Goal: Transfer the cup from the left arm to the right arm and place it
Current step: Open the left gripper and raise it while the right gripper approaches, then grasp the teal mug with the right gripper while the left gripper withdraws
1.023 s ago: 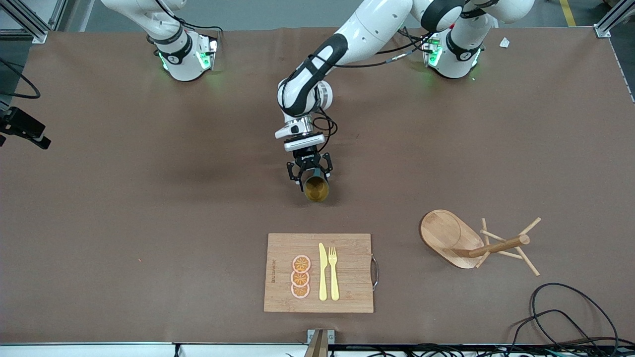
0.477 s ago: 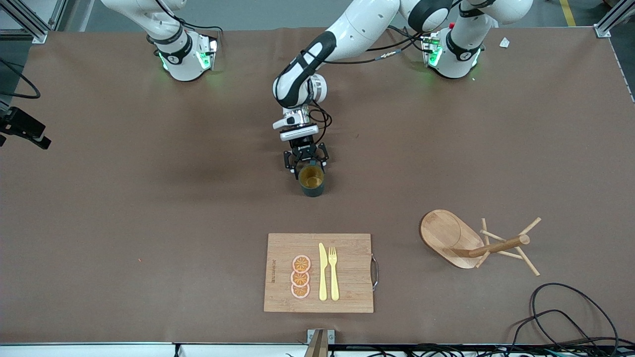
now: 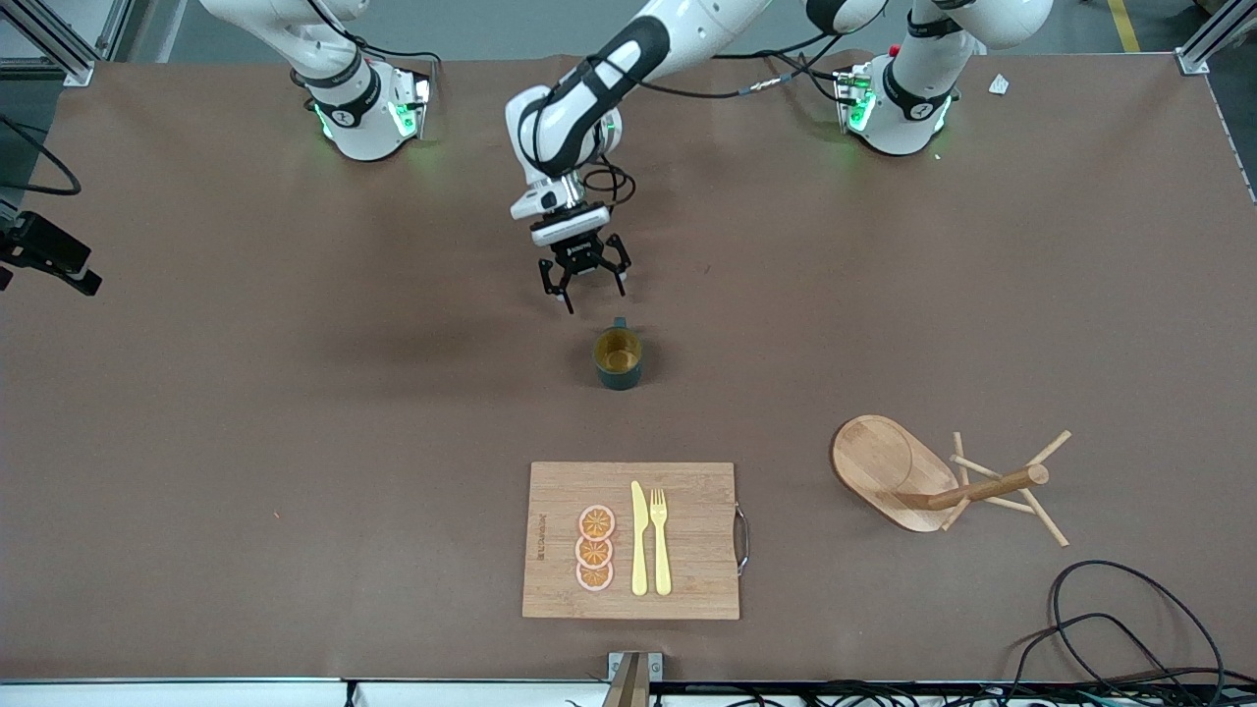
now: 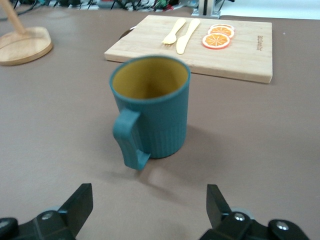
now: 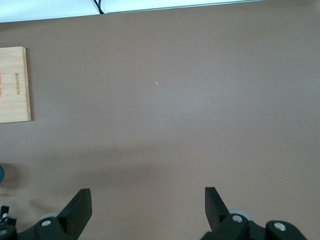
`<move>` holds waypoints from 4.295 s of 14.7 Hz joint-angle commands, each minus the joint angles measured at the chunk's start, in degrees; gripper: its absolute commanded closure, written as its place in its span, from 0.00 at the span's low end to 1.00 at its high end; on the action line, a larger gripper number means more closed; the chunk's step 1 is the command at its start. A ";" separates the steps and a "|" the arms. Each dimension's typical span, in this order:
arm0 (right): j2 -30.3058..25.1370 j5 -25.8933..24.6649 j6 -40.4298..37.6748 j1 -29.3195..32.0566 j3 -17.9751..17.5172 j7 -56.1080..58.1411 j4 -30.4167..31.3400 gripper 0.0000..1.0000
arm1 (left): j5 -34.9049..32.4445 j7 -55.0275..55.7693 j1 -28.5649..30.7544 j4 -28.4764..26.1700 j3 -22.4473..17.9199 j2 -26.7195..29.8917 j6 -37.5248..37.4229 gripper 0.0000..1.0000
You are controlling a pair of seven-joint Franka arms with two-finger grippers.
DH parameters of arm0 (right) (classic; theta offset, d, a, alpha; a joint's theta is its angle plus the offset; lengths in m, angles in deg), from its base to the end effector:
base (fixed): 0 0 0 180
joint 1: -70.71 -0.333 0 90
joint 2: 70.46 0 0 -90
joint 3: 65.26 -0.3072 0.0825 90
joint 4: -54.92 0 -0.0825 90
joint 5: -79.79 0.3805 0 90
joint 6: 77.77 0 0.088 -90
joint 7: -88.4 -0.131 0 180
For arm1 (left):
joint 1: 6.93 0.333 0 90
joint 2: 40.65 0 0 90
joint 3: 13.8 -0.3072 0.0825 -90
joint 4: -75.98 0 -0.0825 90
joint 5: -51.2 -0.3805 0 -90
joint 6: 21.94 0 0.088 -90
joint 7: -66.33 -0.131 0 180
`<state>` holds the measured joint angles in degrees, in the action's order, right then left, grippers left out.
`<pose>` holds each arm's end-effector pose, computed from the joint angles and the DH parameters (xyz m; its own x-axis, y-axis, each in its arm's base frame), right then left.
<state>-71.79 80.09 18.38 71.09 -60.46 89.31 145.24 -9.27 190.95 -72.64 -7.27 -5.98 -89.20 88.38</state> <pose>0.5557 -0.0503 0.6122 0.9894 -0.0745 0.1247 -0.0745 -0.9972 -0.0052 0.2850 -0.6309 0.1590 0.6251 0.2042 0.7533 0.3528 -0.9349 -0.0392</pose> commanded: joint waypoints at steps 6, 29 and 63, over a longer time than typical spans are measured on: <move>4.66 0.15 -0.88 -2.40 -1.19 -0.03 1.27 0.00 | 27.84 -21.85 10.32 2.13 -0.96 16.02 -1.77 0.00; 43.77 2.78 21.42 -40.36 -1.37 -79.90 -20.09 0.00 | 51.51 -97.25 53.22 2.04 -0.88 38.71 -17.75 0.00; 39.49 3.14 13.98 -26.43 -0.75 -29.35 -16.31 1.00 | 58.36 -116.80 65.45 -5.87 -0.26 49.00 -24.62 0.00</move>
<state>-29.49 83.70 33.08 38.28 -59.65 51.41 126.52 48.28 74.91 -8.20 -11.68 -6.90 -41.91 63.41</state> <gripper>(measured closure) 0.956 0.000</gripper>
